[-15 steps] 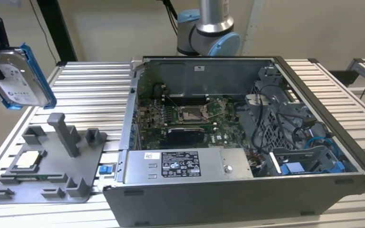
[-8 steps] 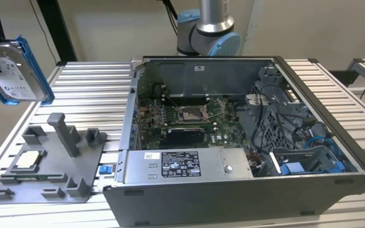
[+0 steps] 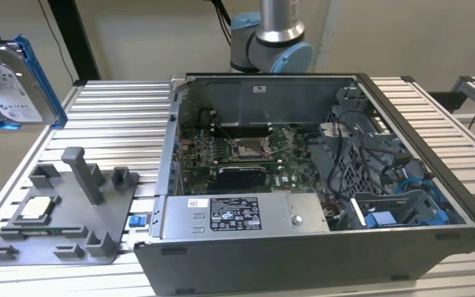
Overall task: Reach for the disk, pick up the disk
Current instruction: 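Pick up the disk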
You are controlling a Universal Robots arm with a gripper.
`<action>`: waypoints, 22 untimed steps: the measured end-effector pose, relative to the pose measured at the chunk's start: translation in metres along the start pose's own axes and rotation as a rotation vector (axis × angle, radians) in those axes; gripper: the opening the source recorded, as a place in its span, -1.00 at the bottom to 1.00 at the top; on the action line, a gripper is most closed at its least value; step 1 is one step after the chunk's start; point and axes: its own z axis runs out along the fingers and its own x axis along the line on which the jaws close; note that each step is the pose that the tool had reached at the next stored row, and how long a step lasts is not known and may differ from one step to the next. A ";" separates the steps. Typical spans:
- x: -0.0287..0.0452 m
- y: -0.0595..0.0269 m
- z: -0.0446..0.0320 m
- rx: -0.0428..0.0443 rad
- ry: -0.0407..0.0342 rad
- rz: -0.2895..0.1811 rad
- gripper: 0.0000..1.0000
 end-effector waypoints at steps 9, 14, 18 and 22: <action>-0.0005 -0.0003 -0.0189 -0.0001 0.0000 0.000 -1.00; -0.0009 -0.0006 -0.0321 0.0001 0.0000 0.000 -1.00; -0.0011 -0.0007 -0.0428 0.0000 0.0000 0.000 -1.00; -0.0014 -0.0009 -0.0503 0.0000 -0.0001 0.000 -1.00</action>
